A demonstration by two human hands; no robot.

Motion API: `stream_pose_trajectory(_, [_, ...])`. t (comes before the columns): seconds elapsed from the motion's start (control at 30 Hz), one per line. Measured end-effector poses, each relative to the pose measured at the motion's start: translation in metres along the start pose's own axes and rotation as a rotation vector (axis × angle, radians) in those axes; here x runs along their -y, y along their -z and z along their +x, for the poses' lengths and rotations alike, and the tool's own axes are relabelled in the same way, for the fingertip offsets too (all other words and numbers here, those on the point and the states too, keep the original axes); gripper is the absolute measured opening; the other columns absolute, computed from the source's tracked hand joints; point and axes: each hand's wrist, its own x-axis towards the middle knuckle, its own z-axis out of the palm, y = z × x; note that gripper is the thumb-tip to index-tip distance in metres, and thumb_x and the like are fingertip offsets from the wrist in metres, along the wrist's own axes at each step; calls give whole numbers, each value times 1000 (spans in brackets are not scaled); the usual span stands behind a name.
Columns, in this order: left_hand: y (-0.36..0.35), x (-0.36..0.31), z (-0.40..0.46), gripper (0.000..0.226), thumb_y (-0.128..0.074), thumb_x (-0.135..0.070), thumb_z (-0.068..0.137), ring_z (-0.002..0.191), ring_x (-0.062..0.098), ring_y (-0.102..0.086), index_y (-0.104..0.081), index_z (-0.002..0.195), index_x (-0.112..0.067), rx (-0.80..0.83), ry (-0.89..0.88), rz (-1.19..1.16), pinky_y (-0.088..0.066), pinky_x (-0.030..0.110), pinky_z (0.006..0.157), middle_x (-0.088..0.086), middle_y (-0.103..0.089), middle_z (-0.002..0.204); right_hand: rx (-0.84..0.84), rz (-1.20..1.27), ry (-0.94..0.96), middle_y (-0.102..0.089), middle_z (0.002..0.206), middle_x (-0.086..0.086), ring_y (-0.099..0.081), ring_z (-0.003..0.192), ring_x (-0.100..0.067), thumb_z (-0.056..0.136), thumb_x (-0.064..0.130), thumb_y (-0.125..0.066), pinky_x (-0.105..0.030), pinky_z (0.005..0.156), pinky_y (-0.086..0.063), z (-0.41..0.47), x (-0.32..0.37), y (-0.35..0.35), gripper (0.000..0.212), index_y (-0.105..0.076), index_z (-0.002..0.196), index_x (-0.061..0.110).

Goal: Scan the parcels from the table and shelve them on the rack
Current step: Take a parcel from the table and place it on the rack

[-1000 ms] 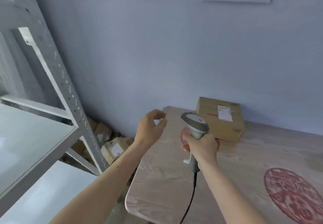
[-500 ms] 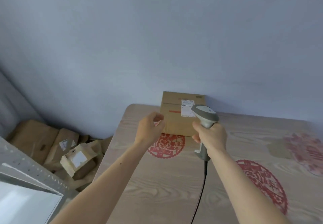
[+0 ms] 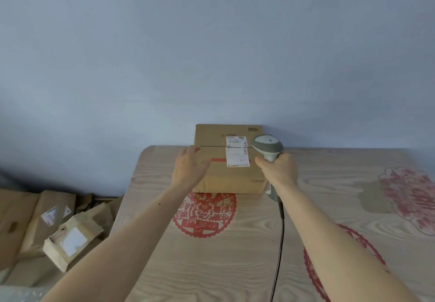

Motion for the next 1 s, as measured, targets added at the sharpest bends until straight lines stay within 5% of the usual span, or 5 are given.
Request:
stream_pose_trajectory(0.13, [-23, 15, 29, 74, -59, -45, 96, 146, 32, -25, -28, 154, -14, -3, 129, 78, -33, 51, 114, 12, -29, 158, 64, -28, -31, -68, 75, -1, -65, 73, -21, 82, 29, -76, -27, 56, -44, 32, -16, -20, 20, -68, 80, 10])
stream_pose_trajectory(0.23, [-38, 30, 49, 83, -58, -51, 95, 142, 36, -33, -16, 157, -14, 8, 189, 42, -39, 57, 110, 17, -28, 156, 115, -49, -29, -70, 85, -3, -66, 78, -20, 77, 32, -80, -26, 56, -45, 54, -29, -36, 24, -70, 85, 12])
stream_pose_trajectory(0.43, [-62, 41, 72, 61, -54, -53, 96, 111, 32, -58, -38, 134, -7, 36, 313, 29, -53, 50, 89, 14, -57, 129, 212, -43, -39, -73, 88, -9, -68, 82, -22, 73, 32, -81, -36, 70, -55, 76, -48, -55, 26, -74, 82, 8])
stream_pose_trajectory(0.87, [-61, 34, 31, 62, -67, -42, 92, 117, 27, -57, -43, 138, -9, -77, 363, -66, -52, 44, 94, 8, -57, 131, 213, -12, -15, -72, 82, -7, -67, 84, -23, 72, 33, -83, -35, 69, -55, 71, -56, -44, 25, -74, 76, 10])
stream_pose_trajectory(1.0, [-43, 32, -12, 64, -68, -42, 91, 118, 26, -57, -42, 140, -11, -142, 382, -104, -52, 47, 96, 7, -57, 133, 253, -2, 14, -69, 85, -6, -65, 96, -26, 57, 51, -77, -43, 79, -58, 43, -55, -41, 38, -71, 74, 18])
